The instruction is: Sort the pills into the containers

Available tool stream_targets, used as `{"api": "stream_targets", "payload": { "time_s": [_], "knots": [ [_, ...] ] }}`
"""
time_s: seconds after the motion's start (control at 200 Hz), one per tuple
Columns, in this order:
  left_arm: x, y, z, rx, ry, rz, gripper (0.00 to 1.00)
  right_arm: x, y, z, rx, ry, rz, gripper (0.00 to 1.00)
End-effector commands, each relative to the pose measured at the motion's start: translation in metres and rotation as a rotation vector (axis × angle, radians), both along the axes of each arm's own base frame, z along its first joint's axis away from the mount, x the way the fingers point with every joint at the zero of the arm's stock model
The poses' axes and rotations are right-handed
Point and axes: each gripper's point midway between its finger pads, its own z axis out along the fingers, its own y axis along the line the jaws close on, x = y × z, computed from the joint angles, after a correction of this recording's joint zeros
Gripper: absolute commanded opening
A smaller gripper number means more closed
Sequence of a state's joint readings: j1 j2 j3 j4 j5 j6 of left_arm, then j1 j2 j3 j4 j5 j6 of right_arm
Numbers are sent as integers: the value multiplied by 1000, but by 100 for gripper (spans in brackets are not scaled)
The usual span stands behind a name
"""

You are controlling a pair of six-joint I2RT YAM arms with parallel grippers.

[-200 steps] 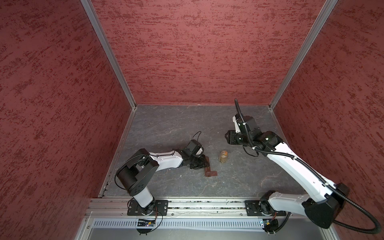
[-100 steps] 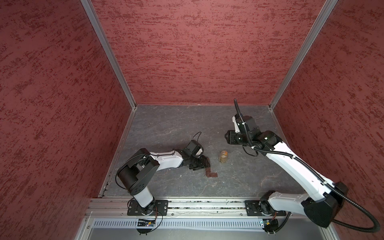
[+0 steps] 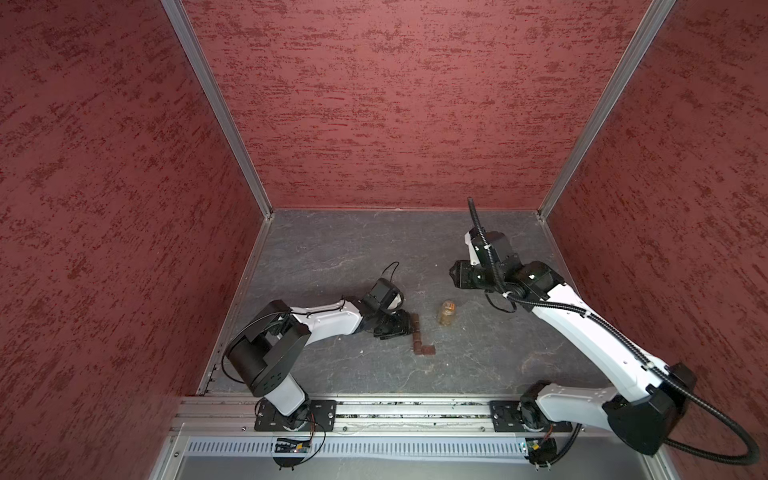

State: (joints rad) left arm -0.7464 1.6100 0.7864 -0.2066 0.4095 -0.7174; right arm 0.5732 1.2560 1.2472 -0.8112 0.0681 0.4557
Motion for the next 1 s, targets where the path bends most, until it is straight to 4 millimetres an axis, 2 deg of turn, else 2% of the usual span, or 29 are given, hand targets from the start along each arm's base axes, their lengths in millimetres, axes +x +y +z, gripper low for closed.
{"api": "stream_targets", "payload": {
  "time_s": [0.0, 0.085, 0.175, 0.281, 0.476, 0.867, 0.992],
  "knots": [
    [9, -9, 21, -40, -59, -15, 62, 4, 0, 4, 12, -15, -9, 51],
    [10, -16, 33, -66, -83, -27, 63, 4, -1, 4, 12, -14, -11, 51],
    [10, -24, 38, -62, -93, -44, 63, 5, 0, 5, 12, -14, -9, 51],
    [9, -28, 28, -34, -73, -52, 63, 5, 0, 5, 13, -16, -9, 51],
    [11, -24, 15, 4, -49, -40, 52, 4, 0, 6, 11, -17, -9, 51],
    [13, -26, 5, 35, -30, -51, 53, 5, -1, 5, 5, -15, -8, 51],
    [13, -26, 2, 35, -25, -55, 44, 4, -1, 5, 5, -15, -8, 51]
  ]
}}
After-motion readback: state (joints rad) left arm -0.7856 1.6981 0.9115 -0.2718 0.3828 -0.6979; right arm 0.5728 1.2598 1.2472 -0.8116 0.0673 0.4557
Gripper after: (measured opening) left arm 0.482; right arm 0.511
